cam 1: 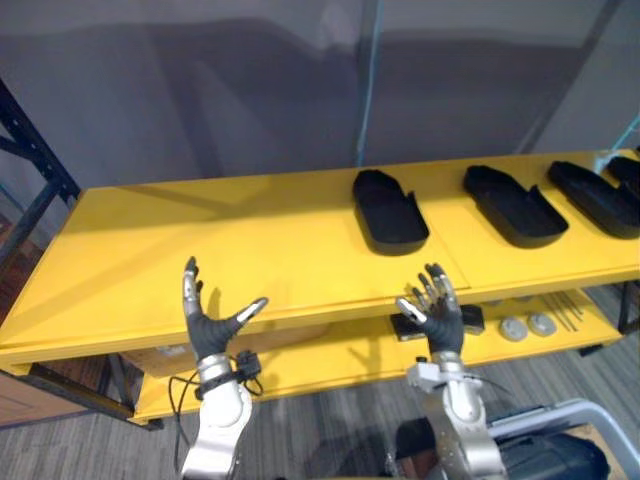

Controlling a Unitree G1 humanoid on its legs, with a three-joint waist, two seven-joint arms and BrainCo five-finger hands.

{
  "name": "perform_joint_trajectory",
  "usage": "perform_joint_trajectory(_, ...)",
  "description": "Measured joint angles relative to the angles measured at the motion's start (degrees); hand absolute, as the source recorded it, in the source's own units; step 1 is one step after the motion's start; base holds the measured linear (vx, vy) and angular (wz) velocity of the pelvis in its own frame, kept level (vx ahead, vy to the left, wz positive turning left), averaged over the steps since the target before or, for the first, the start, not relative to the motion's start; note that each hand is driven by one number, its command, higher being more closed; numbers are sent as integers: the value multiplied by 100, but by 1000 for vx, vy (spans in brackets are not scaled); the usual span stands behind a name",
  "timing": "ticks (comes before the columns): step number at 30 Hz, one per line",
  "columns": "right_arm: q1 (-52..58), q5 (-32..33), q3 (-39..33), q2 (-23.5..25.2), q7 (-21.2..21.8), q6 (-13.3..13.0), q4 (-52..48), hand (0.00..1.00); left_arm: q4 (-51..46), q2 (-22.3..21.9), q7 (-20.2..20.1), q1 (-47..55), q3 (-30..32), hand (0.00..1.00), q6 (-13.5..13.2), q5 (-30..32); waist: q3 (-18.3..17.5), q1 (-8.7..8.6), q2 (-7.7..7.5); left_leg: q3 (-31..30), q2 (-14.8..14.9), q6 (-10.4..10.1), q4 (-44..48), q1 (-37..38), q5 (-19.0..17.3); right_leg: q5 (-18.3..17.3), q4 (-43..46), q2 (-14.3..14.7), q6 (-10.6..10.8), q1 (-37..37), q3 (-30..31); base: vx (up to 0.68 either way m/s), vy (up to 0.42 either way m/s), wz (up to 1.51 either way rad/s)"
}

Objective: Walk over and take plastic housings, then place them on the shelf

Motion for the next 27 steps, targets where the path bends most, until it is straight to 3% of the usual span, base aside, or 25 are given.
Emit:
perform_joint_trajectory(8,-31,-3,-199,7,4,0,1,0,-58,-52,143,34,362,0,-13,-7,5,-5,-12,-139,-7,-5,0,-6,63,-12,2,-6,-21,50,-129,-6,-3,8)
perform_joint_trajectory(14,-93,-12,-234,36,1,20,98,0,-116,-187,-3,98,428,0,-86,-666,42,-2,-74,-139,-1,-7,-1,-6,65,-20,3,-2,-34,50,-134,0,0,0)
perform_joint_trajectory(27,-72,-12,-365,52,40,33,103,0,-426,-207,-135,161,444,0,-137,-673,63,-18,-48,-107,6,-10,3,1,65,-21,2,9,-37,41,-107,0,0,-1)
